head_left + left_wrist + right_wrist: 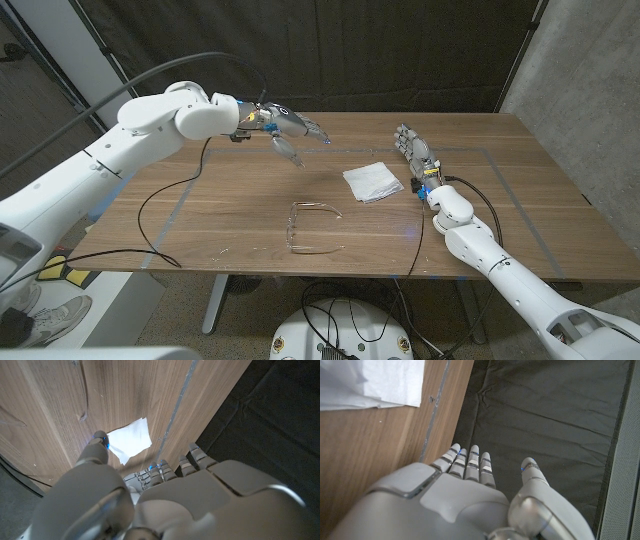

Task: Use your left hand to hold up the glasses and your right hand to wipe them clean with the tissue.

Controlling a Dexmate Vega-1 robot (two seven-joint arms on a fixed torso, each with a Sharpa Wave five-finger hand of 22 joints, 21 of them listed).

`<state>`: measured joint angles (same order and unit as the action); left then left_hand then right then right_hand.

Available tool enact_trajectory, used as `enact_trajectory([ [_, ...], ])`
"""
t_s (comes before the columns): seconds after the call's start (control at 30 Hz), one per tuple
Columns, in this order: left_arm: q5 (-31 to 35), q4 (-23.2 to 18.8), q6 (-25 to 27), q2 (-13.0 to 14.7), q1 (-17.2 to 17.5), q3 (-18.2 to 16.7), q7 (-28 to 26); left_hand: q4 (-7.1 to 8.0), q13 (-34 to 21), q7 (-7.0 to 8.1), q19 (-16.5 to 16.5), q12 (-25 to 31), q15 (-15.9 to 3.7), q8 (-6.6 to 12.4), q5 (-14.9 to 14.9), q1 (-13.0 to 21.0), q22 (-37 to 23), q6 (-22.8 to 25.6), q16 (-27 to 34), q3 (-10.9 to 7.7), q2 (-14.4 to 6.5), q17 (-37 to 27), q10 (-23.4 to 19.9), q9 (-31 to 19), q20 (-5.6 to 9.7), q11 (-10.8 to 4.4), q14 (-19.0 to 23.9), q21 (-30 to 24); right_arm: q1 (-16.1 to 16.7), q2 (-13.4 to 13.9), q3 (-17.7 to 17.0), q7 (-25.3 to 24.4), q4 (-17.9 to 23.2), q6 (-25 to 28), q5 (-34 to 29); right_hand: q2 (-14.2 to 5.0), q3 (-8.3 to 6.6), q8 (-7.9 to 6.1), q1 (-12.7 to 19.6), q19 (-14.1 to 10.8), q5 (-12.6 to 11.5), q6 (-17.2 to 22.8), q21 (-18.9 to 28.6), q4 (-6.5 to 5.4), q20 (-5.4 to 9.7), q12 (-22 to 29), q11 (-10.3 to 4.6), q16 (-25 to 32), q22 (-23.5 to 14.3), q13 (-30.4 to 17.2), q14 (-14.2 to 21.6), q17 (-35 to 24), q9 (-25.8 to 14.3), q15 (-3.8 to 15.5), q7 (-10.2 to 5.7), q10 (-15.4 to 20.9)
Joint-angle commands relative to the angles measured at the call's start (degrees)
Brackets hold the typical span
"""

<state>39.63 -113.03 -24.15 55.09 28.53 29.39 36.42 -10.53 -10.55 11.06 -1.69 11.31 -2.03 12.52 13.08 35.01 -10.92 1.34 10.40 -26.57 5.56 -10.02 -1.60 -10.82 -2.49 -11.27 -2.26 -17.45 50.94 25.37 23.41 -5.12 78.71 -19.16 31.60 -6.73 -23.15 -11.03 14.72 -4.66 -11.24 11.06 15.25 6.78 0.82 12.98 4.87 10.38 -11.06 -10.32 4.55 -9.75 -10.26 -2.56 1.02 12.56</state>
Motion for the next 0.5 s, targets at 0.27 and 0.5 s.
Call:
enact_trajectory([
  [0.27, 8.04, -2.74, -10.61, -0.68, -6.65, 6.03, 2.62, 0.2, -0.4, 1.52, -0.56, 0.32, -0.39, 0.6, 2.01, 7.82, -0.08, -0.48, 0.03, 0.77, 2.44, -0.19, -1.45, -0.81, 0.05, -1.02, -0.83, 0.48, 1.07, -0.73, -0.69, -1.03, -0.74, -1.86, 0.37, -0.32, 0.38, -0.12, -0.33, -0.26, 0.08, 0.66, -0.09, -0.28, -0.12, -0.13, 0.01, 0.02, -0.27, -0.15, 0.3, -0.11, -0.27, 0.2, -0.16, 0.82],
  [0.5, 7.17, -2.44, -14.09, -0.7, -8.32, 8.15, 4.72, 0.39, -0.62, 1.55, 0.13, 0.31, 0.18, 0.99, 2.51, 11.22, -0.08, -0.68, -0.26, 0.85, 2.37, -0.23, -1.83, -1.31, 0.6, -1.1, -2.63, 1.09, 1.81, -0.95, -1.01, -1.76, -0.53, -2.59, 0.4, -0.31, 0.54, -0.14, -0.54, -0.27, 0.14, 0.81, -0.13, -0.43, -0.1, -0.13, 0.03, 0.05, -0.28, -0.16, 0.32, -0.14, -0.28, 0.23, -0.04, 0.94],
])
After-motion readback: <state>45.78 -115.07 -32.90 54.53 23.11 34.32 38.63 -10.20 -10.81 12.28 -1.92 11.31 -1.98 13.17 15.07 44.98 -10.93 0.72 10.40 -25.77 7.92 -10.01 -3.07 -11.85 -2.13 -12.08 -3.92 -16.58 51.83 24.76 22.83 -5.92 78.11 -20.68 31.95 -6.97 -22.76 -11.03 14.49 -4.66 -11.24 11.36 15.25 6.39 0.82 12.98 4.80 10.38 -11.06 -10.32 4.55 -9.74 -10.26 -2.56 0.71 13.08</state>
